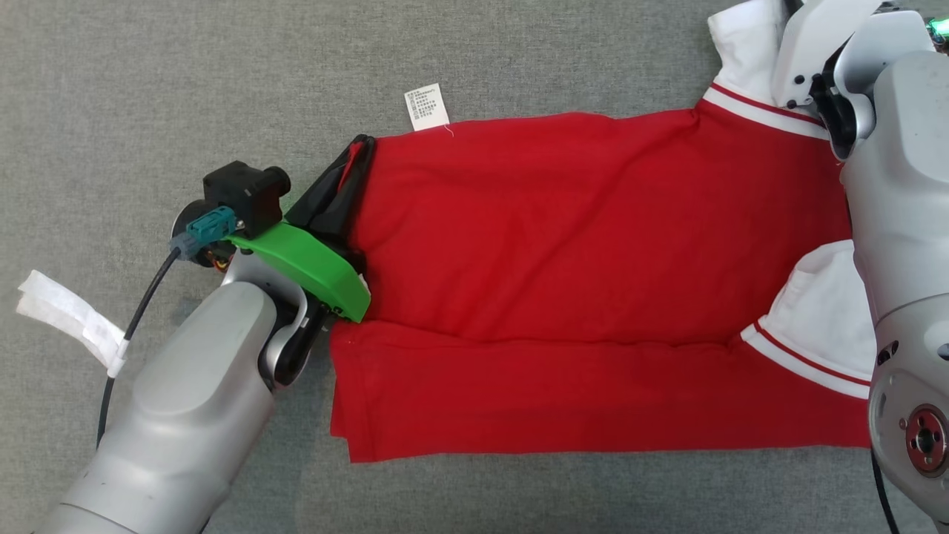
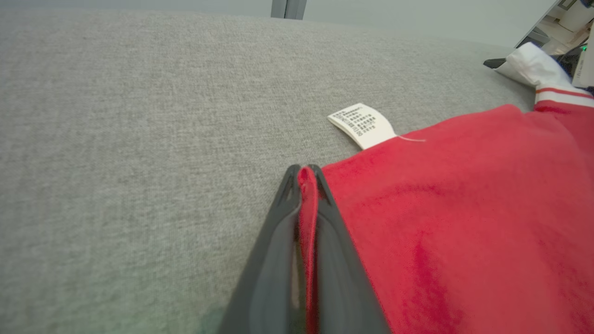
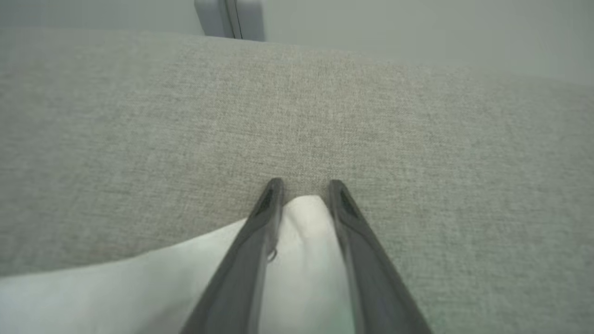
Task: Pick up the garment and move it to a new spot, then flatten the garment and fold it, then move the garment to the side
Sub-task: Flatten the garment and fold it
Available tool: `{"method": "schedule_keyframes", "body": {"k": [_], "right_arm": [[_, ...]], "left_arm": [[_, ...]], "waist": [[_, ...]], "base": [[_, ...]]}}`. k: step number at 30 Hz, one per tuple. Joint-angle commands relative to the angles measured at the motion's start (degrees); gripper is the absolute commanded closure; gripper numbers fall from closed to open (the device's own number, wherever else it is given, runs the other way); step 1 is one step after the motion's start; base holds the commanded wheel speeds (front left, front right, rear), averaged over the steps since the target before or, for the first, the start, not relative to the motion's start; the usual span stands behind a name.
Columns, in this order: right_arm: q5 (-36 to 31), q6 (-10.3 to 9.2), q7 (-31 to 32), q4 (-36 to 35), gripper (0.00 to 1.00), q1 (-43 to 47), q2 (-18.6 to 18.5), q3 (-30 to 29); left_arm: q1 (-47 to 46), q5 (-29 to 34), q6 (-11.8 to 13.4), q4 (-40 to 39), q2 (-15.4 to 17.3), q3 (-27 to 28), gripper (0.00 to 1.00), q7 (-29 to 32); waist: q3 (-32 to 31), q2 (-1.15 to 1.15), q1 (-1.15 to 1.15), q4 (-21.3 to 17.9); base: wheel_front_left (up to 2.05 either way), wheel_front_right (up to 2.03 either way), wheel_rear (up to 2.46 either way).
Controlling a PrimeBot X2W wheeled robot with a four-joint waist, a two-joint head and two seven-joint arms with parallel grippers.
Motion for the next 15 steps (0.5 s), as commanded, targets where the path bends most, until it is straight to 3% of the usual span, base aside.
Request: {"method": "schedule_keyframes", "body": {"k": [1, 8, 15], "right_arm": [[-0.9, -0.03, -0.07, 1.5, 1.0, 2.43, 0.17, -0.52], [-3.2, -0.06, -8.26, -1.55, 1.0, 1.05, -0.44, -3.23], [-5.25, -0.06, -19.62, -4.62, 1.0, 1.54, 1.34, -6.89]], "left_arm": [[1.61, -0.16, 0.13, 0.52, 0.48, 0.5, 1.0, 0.17], [2.07, 2.2, 0.13, -0.16, 0.57, 5.53, 1.0, 0.13], [0.78, 6.83, 0.13, -1.81, 1.09, 12.07, 1.0, 0.11]], "waist": [[-0.14, 0.0, 0.0, -0.13], [-1.66, 0.0, 0.0, -0.68], [-3.74, 0.0, 0.0, -1.24]], "base": [[0.0, 0.0, 0.0], [0.0, 0.0, 0.0], [0.0, 0.0, 0.0]]}}
